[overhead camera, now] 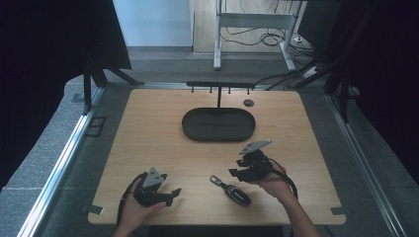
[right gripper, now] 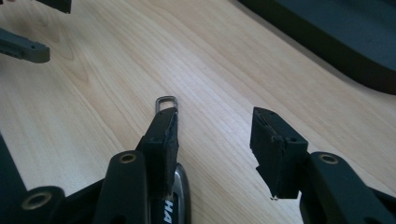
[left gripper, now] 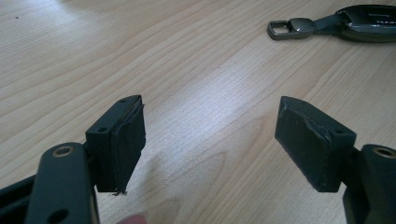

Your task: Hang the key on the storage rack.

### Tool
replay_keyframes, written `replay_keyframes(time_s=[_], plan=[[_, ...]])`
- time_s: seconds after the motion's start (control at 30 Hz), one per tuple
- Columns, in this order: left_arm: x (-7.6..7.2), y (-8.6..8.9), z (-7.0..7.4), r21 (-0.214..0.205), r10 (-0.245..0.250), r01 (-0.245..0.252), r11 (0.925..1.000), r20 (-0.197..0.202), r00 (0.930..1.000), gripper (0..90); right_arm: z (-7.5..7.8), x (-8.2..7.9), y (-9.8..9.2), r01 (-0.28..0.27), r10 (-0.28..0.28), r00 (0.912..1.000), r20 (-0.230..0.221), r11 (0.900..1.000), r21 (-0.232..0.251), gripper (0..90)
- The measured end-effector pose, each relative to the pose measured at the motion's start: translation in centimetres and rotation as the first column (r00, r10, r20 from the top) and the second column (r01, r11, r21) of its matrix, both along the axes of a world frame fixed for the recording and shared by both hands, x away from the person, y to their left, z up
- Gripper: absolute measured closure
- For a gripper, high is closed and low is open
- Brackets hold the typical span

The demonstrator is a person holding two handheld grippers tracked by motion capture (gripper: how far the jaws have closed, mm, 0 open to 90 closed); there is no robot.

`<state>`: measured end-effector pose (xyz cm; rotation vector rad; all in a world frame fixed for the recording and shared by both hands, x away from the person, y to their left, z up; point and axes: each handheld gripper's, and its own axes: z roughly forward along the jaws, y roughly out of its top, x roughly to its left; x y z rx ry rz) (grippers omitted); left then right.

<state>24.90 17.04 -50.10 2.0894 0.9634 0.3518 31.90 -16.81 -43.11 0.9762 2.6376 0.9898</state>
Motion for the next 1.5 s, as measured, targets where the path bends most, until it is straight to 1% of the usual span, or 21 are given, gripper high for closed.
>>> replay_keyframes(time_s=[0.07, 0.13, 0.17, 0.27, 0.43, 0.6, 0.67, 0.93, 0.97, 1.0, 1.03, 1.07, 1.1, 1.33, 1.4, 1.43, 1.5], plan=[[0.0, 0.0, 0.0, 0.0, -0.001, 0.001, 1.0, 0.0, 1.0, 25.2, -0.1, 0.0, 0.2, -0.003, 0.003, 1.0, -0.003, 1.0, -0.003, 52.6], [0.0, 0.0, 0.0, 0.0, -0.001, 0.001, 1.0, 0.0, 1.0, 25.2, -0.4, 0.0, 0.7, -0.02, 0.02, 0.9996, -0.018, 0.9997, -0.013, 52.8], [0.0, 0.0, 0.0, 0.0, -0.001, 0.001, 1.0, -0.001, 1.0, 25.2, -0.4, 0.0, 0.7, -0.02, 0.02, 0.9996, -0.018, 0.9997, -0.013, 52.8], [0.1, 0.1, 0.0, 0.002, -0.001, 0.001, 1.0, -0.001, 1.0, 25.2, -0.7, 0.1, 1.3, -0.032, 0.031, 0.9988, -0.037, 0.9991, -0.028, 52.9], [0.0, 0.0, 0.0, 0.002, -0.002, 0.002, 1.0, -0.002, 1.0, 25.2, -0.9, 0.2, 1.9, -0.047, 0.045, 0.9981, -0.043, 0.9982, -0.037, 52.9], [0.0, -0.1, 0.0, 0.004, -0.004, 0.004, 1.0, -0.003, 1.0, 25.2, -1.1, 0.1, 2.4, -0.058, 0.055, 0.9969, -0.056, 0.997, -0.052, 52.9], [0.0, -0.1, 0.0, 0.005, -0.007, 0.007, 1.0, -0.002, 1.0, 25.2, -1.4, 0.0, 2.9, -0.065, 0.061, 0.9959, -0.067, 0.9957, -0.066, 52.9], [0.0, -0.2, -0.1, 0.005, -0.01, 0.01, 0.9999, -0.006, 0.9999, 25.2, -2.2, 0.1, 3.5, -0.078, 0.07, 0.9931, -0.095, 0.9933, -0.085, 53.0], [0.0, -0.2, -0.1, 0.006, -0.012, 0.012, 0.9999, -0.007, 0.9999, 25.2, -2.5, 0.1, 3.8, -0.082, 0.072, 0.9918, -0.106, 0.992, -0.096, 53.2], [0.0, -0.2, -0.1, 0.006, -0.012, 0.012, 0.9999, -0.007, 0.9999, 25.2, -2.5, 0.1, 3.8, -0.082, 0.072, 0.9918, -0.106, 0.992, -0.096, 53.2], [-0.1, -0.3, -0.1, 0.005, -0.015, 0.015, 0.9999, -0.009, 0.9999, 25.2, -2.7, 0.1, 4.0, -0.091, 0.078, 0.9899, -0.118, 0.9898, -0.109, 53.4], [-0.1, -0.3, -0.1, 0.005, -0.015, 0.015, 0.9999, -0.009, 0.9999, 25.2, -2.7, 0.1, 4.0, -0.091, 0.078, 0.9899, -0.118, 0.9898, -0.109, 53.4], [-0.1, -0.3, -0.1, 0.005, -0.015, 0.016, 0.9999, -0.009, 0.9998, 25.2, -2.8, 0.2, 4.2, -0.093, 0.078, 0.9884, -0.13, 0.9885, -0.119, 53.5], [0.0, -0.2, -0.1, 0.002, -0.013, 0.013, 0.9999, -0.009, 0.9999, 25.3, -3.2, 0.2, 4.5, -0.097, 0.075, 0.986, -0.149, 0.9844, -0.147, 53.7], [0.0, -0.2, -0.1, 0.002, -0.012, 0.012, 0.9999, -0.008, 0.9999, 25.2, -3.4, 0.3, 4.7, -0.1, 0.074, 0.9841, -0.162, 0.9821, -0.16, 53.7], [0.0, -0.2, -0.1, 0.002, -0.011, 0.011, 0.9999, -0.007, 0.9999, 25.3, -3.7, 0.3, 4.9, -0.108, 0.079, 0.983, -0.166, 0.9786, -0.175, 53.4], [-0.1, -0.2, -0.1, 0.002, -0.011, 0.011, 0.9999, -0.007, 0.9999, 25.3, -3.9, 0.3, 5.1, -0.114, 0.082, 0.9811, -0.175, 0.9765, -0.183, 53.5]])
